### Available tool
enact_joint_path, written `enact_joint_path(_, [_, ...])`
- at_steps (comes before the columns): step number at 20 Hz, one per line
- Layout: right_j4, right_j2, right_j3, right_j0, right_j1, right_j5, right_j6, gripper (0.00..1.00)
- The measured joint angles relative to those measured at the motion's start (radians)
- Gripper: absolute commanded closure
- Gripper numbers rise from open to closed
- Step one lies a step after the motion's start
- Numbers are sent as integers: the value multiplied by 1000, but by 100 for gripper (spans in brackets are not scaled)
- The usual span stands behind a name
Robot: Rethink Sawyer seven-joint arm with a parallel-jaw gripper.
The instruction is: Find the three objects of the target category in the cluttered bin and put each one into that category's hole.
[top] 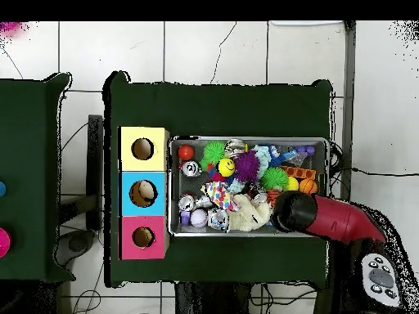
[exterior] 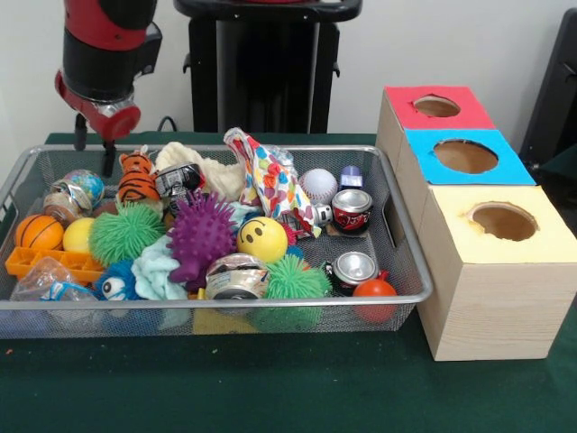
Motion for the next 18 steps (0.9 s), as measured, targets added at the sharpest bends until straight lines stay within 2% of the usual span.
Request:
enact_joint_path(8, [-23,73,7,-1,1,-64,0,0])
enact_joint_path(18, [-23,91,7,11,1,-72,0,0])
